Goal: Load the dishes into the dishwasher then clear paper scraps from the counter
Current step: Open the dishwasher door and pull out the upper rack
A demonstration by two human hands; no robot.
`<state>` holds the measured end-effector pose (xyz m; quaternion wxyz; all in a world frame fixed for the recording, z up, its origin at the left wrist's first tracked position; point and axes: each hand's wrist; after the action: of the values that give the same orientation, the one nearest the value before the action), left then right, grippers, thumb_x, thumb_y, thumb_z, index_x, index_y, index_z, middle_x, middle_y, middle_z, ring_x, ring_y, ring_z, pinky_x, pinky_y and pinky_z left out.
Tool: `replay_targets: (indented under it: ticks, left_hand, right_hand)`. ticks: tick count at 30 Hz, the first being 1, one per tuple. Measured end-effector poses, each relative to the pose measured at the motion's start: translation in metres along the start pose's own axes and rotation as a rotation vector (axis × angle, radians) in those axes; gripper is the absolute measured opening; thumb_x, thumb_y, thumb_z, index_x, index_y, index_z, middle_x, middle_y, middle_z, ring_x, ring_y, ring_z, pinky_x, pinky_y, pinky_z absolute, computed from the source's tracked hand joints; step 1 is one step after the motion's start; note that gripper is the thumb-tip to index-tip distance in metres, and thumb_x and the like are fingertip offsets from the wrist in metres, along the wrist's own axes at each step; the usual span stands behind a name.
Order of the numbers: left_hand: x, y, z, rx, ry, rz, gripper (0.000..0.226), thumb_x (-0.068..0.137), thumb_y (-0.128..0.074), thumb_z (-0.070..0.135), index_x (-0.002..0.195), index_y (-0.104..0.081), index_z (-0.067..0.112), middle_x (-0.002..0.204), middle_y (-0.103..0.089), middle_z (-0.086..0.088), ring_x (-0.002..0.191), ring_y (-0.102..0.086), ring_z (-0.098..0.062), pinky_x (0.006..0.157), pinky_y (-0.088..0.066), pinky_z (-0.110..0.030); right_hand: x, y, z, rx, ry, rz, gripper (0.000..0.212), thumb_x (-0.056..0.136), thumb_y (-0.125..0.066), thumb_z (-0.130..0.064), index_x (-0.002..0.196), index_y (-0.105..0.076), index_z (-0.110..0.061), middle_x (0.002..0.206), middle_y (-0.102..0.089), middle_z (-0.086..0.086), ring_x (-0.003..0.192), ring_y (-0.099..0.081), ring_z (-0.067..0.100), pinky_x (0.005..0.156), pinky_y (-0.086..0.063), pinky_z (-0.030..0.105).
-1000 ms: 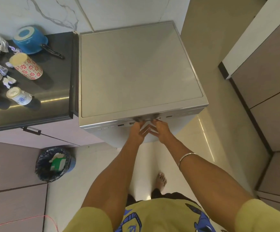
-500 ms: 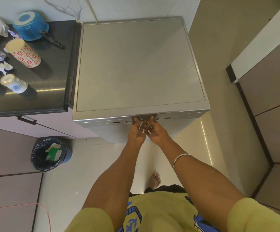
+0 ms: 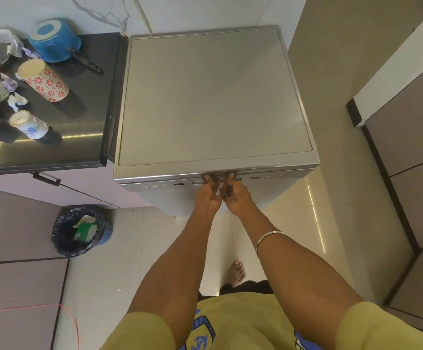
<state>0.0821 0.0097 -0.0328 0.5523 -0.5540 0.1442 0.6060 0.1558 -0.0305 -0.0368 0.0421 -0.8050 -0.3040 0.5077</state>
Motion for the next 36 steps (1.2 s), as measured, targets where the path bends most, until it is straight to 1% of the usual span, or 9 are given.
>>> replay_targets:
  ticks: [6, 9, 13, 17, 22, 27, 29, 33, 36]
  left_hand:
    - [0.002, 0.002, -0.001, 0.031, -0.016, -0.015, 0.013, 0.099, -0.055, 0.016, 0.094, -0.065, 0.009, 0.116, -0.062, -0.015, 0.117, -0.055, -0.024, 0.088, -0.048, -0.039]
    - [-0.001, 0.002, -0.001, 0.056, -0.029, -0.014, 0.014, 0.098, -0.057, 0.02, 0.101, -0.062, 0.007, 0.125, -0.061, -0.017, 0.124, -0.054, -0.026, 0.089, -0.048, -0.038]
    - [-0.004, 0.006, -0.013, 0.098, 0.007, 0.084, 0.045, 0.086, -0.073, 0.038, 0.112, -0.058, 0.005, 0.117, -0.063, -0.019, 0.1, -0.063, -0.031, 0.079, -0.056, -0.041]
    - [-0.009, 0.015, -0.021, 0.122, -0.039, 0.109, 0.063, 0.083, -0.076, 0.037, 0.132, -0.048, 0.011, 0.118, -0.064, -0.018, 0.106, -0.064, -0.033, 0.094, -0.053, -0.05]
    - [-0.018, 0.025, -0.014, 0.484, -0.155, 0.194, 0.076, 0.076, -0.075, 0.057, 0.132, -0.047, 0.014, 0.118, -0.062, -0.013, 0.1, -0.064, -0.03, 0.069, -0.059, -0.037]
    - [-0.031, 0.038, -0.01, 1.098, -0.339, 0.501, 0.101, 0.06, -0.047, 0.094, 0.113, -0.06, 0.01, 0.099, -0.065, -0.007, 0.086, -0.066, -0.029, 0.078, -0.058, -0.041]
    - [-0.041, 0.038, -0.013, 1.188, -0.399, 0.59, 0.096, 0.064, -0.045, 0.093, 0.107, -0.063, 0.008, 0.096, -0.067, -0.009, 0.083, -0.065, -0.026, 0.072, -0.054, -0.035]
    - [-0.057, 0.03, -0.015, 1.434, -0.707, 0.613, 0.054, 0.088, -0.055, 0.064, 0.097, -0.064, 0.011, 0.091, -0.066, -0.005, 0.084, -0.064, -0.021, 0.067, -0.041, -0.03]
    - [-0.052, 0.029, -0.005, 1.666, -0.909, 0.531, 0.044, 0.086, -0.068, 0.047, 0.113, -0.055, 0.014, 0.112, -0.057, -0.006, 0.103, -0.056, -0.026, 0.084, -0.041, -0.034]
  right_hand:
    - [0.005, 0.001, 0.003, -0.036, 0.015, 0.024, 0.013, 0.097, -0.059, -0.018, 0.095, -0.061, -0.005, 0.081, -0.055, 0.01, 0.074, -0.051, 0.019, 0.074, -0.051, 0.031]
    - [0.01, 0.003, 0.005, -0.051, 0.017, 0.033, 0.022, 0.096, -0.061, -0.022, 0.107, -0.061, -0.003, 0.09, -0.059, 0.01, 0.079, -0.054, 0.02, 0.074, -0.051, 0.031]
    - [0.007, 0.002, 0.023, -0.124, 0.037, 0.112, 0.059, 0.084, -0.073, -0.045, 0.126, -0.055, -0.006, 0.114, -0.065, 0.013, 0.1, -0.065, 0.026, 0.083, -0.058, 0.038]
    - [-0.003, 0.011, 0.035, -0.133, 0.076, 0.088, 0.068, 0.084, -0.073, -0.043, 0.14, -0.049, -0.013, 0.125, -0.063, 0.011, 0.112, -0.062, 0.027, 0.089, -0.057, 0.042]
    - [-0.016, 0.018, 0.032, -0.38, 0.125, 0.095, 0.069, 0.085, -0.064, -0.058, 0.14, -0.048, -0.02, 0.129, -0.06, 0.007, 0.115, -0.059, 0.028, 0.076, -0.058, 0.039]
    - [-0.038, 0.023, 0.036, -0.925, 0.314, 0.511, 0.075, 0.073, -0.054, -0.083, 0.1, -0.066, -0.014, 0.09, -0.069, 0.002, 0.078, -0.064, 0.02, 0.064, -0.049, 0.03]
    - [-0.048, 0.021, 0.031, -1.045, 0.407, 0.596, 0.066, 0.078, -0.058, -0.075, 0.093, -0.065, -0.011, 0.085, -0.066, 0.002, 0.075, -0.061, 0.019, 0.062, -0.044, 0.028]
    - [-0.052, 0.016, 0.026, -1.253, 0.765, 0.575, 0.032, 0.081, -0.074, -0.048, 0.084, -0.059, -0.02, 0.076, -0.063, -0.005, 0.076, -0.062, 0.017, 0.075, -0.049, 0.033]
    - [-0.046, 0.022, 0.017, -1.414, 0.915, 0.48, 0.036, 0.075, -0.082, -0.035, 0.1, -0.058, -0.023, 0.103, -0.061, -0.001, 0.102, -0.051, 0.021, 0.088, -0.041, 0.032]
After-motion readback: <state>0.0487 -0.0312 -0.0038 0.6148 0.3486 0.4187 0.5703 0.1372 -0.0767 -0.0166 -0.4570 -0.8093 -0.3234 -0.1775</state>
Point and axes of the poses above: each hand's wrist, its own x-axis towards the middle knuckle, its own y-axis out of the back of the hand, z = x × y
